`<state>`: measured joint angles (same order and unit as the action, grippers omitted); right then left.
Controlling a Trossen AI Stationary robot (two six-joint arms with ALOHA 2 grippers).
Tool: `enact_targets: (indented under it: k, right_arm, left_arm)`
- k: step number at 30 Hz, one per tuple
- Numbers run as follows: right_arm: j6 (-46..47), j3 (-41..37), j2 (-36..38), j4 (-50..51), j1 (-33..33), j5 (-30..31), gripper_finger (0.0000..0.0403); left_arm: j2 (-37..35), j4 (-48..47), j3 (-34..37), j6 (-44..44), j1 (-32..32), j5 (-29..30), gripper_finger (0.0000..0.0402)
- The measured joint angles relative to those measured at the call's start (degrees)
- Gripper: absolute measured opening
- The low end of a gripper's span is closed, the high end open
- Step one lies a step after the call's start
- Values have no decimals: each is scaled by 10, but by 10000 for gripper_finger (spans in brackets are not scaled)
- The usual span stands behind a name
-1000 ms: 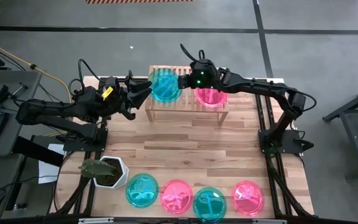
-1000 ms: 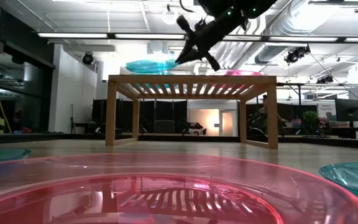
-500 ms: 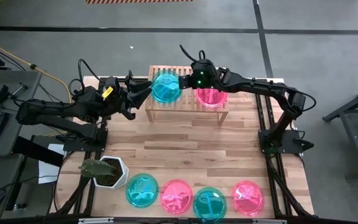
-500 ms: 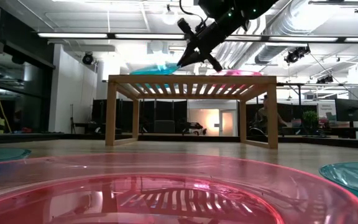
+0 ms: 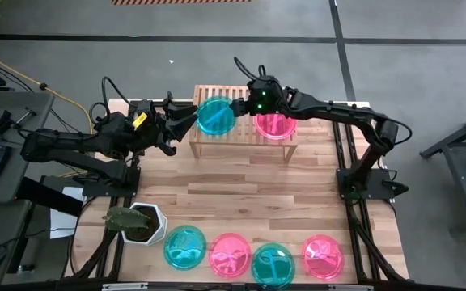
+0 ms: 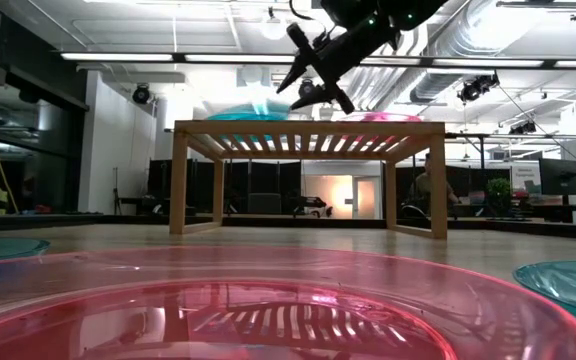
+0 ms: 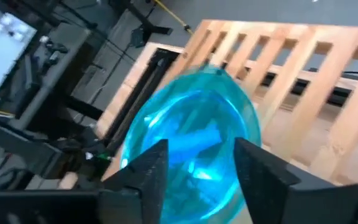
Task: Place and stack plates onto a shelf
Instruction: Stack the top blue plate on the blue plate
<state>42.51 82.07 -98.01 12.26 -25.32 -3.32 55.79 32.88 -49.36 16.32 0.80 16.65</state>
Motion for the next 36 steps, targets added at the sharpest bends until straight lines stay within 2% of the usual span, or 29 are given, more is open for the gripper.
enact_targets:
  k: [5,9,17,23,27,30,33,34,36]
  right_arm:
    - [-16,14,10,2,-21,-51,190]
    - [-68,16,45,18,-33,-83,193]
    - [-214,-10,159,160,-9,-89,193]
    - [-254,-113,267,193,28,-51,193]
    - [-202,-213,348,139,46,-37,193]
    - [-158,-279,402,80,61,-36,193]
    - [-124,-325,444,21,74,-35,188]
    - [-116,-335,454,6,77,-35,183]
    - [-109,-344,467,-9,84,-33,167]
  left_arm:
    - [0,0,0,0,0,0,165]
    - [0,-1,0,0,0,0,165]
    - [0,-13,0,-19,0,1,165]
    - [0,-32,0,-28,0,22,165]
    - [0,-39,0,-41,0,27,165]
    - [3,-53,0,-37,-1,55,165]
    - [11,-127,-20,27,-19,142,165]
    - [12,-185,-35,49,-34,156,165]
    - [19,-303,-83,63,-72,143,164]
